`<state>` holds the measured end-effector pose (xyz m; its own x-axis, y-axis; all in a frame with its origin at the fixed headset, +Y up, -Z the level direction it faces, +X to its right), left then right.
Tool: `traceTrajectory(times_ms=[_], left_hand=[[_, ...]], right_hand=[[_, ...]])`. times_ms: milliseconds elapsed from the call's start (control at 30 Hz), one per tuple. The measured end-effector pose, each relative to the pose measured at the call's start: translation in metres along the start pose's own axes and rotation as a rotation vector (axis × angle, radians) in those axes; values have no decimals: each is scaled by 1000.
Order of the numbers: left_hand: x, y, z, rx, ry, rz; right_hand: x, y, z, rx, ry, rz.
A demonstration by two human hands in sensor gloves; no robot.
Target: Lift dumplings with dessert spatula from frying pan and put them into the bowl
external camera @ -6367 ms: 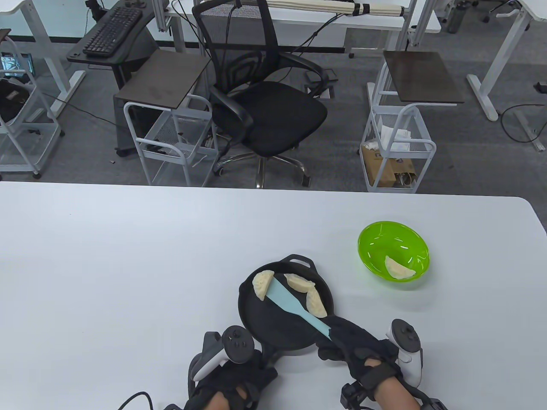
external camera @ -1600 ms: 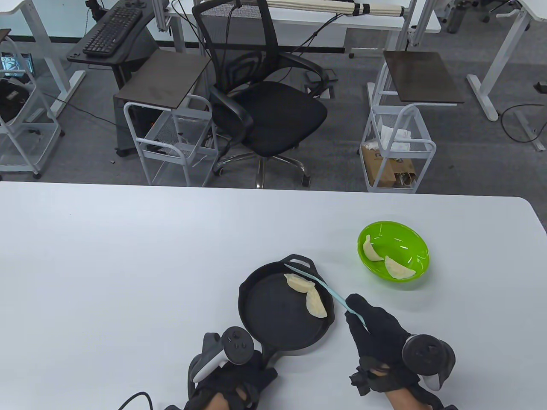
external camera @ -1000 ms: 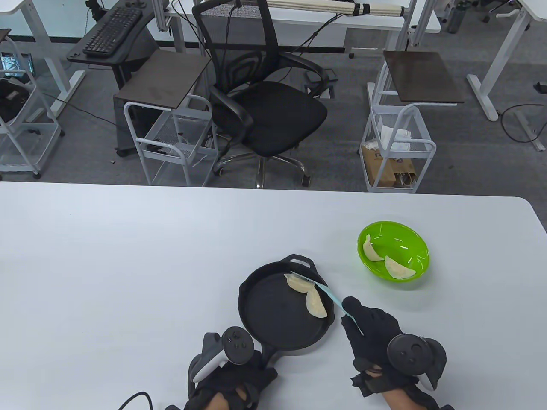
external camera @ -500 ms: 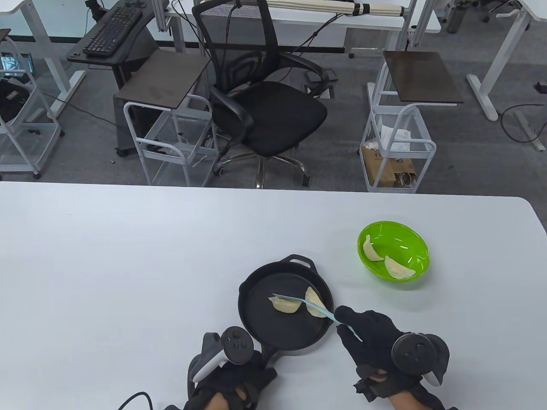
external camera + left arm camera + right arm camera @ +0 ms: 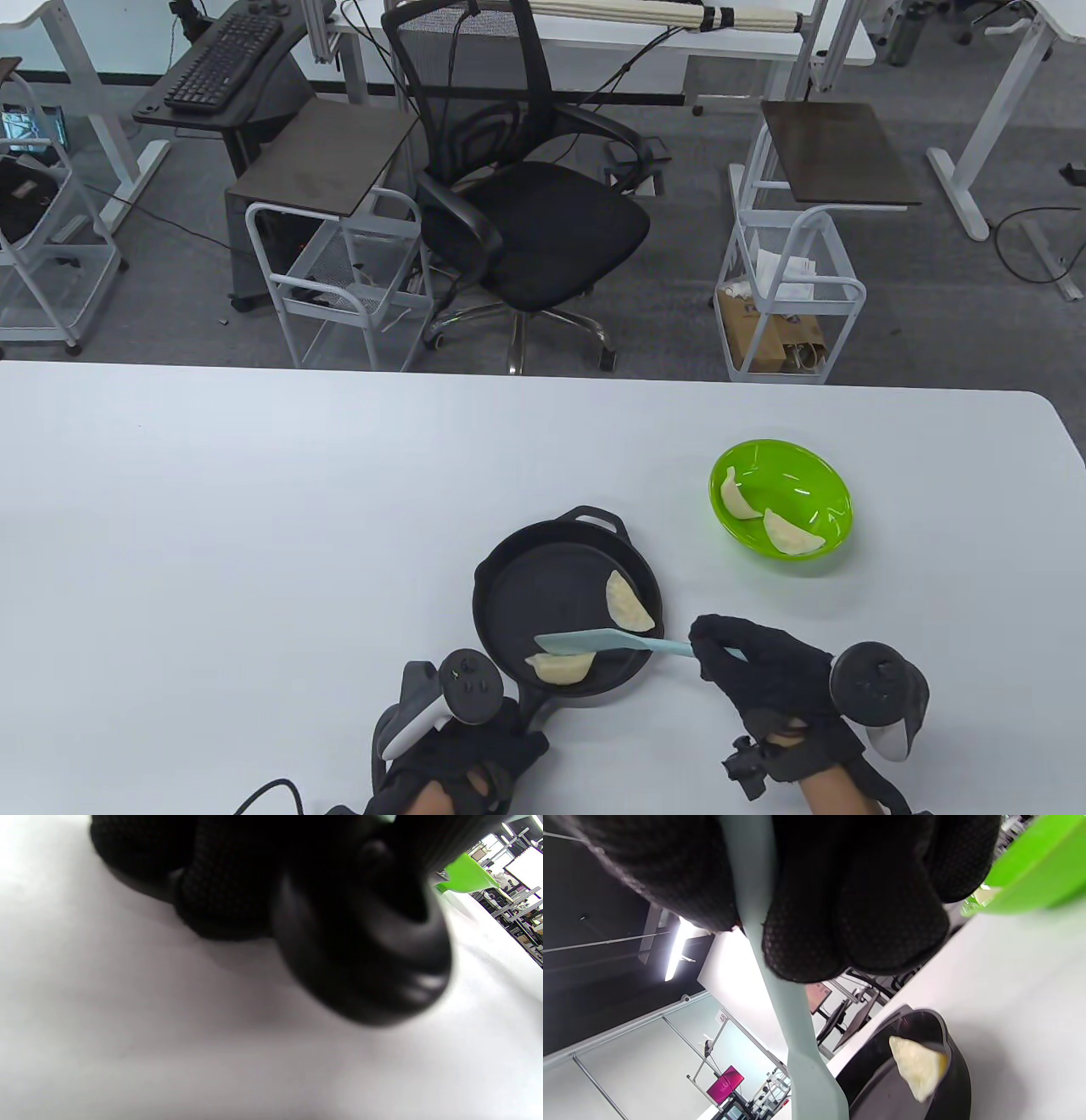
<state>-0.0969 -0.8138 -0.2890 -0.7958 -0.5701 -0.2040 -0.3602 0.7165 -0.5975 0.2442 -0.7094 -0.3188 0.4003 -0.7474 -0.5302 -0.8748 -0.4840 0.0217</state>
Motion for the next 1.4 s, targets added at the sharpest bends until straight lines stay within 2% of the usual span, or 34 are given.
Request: traceTrajectory(times_ms=[100,267,333,400,500,667,867,1000,1100,1400], left_hand=[[0,0,0,-1,2,-4],[1,0,-1,-2,4,-11],[1,0,-1,-2,4,-12],[1,1,-1,-3,5,-17],[2,1,-2,-2,7,-23],[2,1,-2,-2,11,-17],[3,1,-2,-1,9,-26],[2,1,-2,-2,10,-20],[2,1,-2,-4,8,-22],[3,1,-2,9,7,-24]], right_hand=[[15,4,-2,-41,102,44],[32,8,-4,-95,191,53],[32,9,-3,-120,193,53],[22,6,2,-168,144,-23],[11,-1,5,-181,86,-119],[20,2,2,-241,132,-24],[36,9,-2,-257,212,43],[57,23,-12,-264,373,97],[69,31,-17,-225,435,113],[84,53,-26,-202,524,234]])
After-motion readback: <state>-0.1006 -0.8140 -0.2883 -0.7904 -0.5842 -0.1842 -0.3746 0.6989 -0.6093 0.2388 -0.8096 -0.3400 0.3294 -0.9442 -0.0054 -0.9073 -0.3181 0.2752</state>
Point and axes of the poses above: the tracker on the back of each hand, its own x axis roughly to the little-finger side, its own z axis roughly from the wrist to the fingertips, y = z × x, the point moved 4 cm from there along z, roughly from the wrist to the fingertips, and after that the axes turned 13 degrees about -y, right-handed, at the moved point
